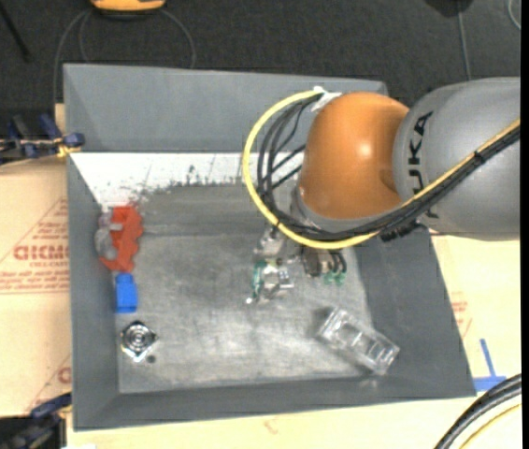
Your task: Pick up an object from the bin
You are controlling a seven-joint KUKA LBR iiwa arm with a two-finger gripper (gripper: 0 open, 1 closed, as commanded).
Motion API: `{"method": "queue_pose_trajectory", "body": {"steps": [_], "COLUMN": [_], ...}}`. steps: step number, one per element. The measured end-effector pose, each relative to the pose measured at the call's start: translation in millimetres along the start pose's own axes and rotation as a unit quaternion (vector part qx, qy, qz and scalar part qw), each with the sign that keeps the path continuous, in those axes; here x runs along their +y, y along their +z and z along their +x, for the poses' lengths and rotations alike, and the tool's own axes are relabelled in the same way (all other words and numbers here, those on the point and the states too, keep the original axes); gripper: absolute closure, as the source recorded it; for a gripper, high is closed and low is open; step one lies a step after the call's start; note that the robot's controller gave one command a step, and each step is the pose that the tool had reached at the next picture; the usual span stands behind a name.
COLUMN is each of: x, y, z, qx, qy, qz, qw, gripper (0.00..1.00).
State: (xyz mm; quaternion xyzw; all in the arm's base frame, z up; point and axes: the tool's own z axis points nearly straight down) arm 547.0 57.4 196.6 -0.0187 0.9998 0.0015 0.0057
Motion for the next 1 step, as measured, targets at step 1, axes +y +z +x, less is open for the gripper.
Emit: {"method": "queue_pose_trajectory", "body": {"steps": [1], "x": [-21.7], "y": [-74.4], "z": [-4.1], "qx": [-0.0006], "qy": [-0.013], "qz": [0.003], "qw": [0.9999], "gripper": [1.0]}}
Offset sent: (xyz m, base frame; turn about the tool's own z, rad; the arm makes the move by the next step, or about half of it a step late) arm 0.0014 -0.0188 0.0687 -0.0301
